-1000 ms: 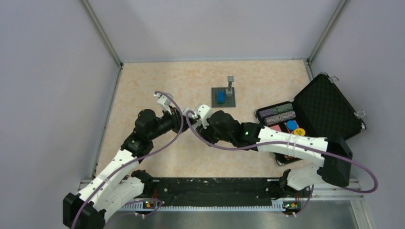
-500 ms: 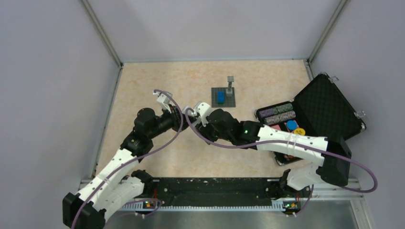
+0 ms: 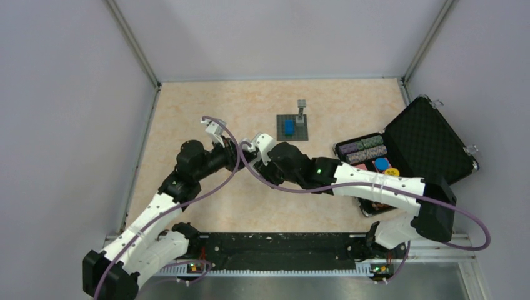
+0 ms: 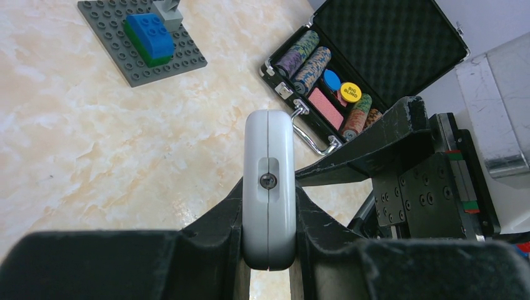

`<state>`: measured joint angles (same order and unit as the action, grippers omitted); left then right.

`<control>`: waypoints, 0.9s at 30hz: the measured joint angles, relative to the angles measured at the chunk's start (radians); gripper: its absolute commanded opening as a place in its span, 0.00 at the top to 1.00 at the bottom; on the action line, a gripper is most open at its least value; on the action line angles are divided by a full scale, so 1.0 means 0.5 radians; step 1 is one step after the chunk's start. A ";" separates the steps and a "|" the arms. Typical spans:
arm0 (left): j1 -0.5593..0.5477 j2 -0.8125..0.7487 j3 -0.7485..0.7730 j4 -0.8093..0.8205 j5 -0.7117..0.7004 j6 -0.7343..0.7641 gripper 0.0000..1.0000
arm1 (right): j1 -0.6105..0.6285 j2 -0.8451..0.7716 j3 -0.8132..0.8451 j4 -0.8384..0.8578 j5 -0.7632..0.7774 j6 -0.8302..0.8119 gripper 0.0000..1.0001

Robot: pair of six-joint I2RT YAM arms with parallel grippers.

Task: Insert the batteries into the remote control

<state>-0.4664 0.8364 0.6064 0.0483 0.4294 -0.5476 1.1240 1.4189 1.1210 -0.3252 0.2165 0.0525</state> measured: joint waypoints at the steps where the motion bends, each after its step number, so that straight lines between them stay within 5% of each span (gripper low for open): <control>1: 0.000 0.001 0.001 0.000 0.000 0.000 1.00 | 0.000 0.000 0.000 0.000 0.000 0.000 0.78; 14: 0.000 0.008 0.003 -0.002 -0.001 -0.032 1.00 | -0.008 0.000 0.003 -0.009 -0.020 0.029 0.72; 27: 0.018 0.130 0.030 0.014 -0.027 -0.399 1.00 | -0.144 0.014 0.125 -0.234 -0.246 0.166 0.65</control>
<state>-0.4576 0.9016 0.6212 0.0555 0.4160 -0.7471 1.0519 1.4258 1.1835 -0.4423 0.0933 0.1356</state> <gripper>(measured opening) 0.262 0.468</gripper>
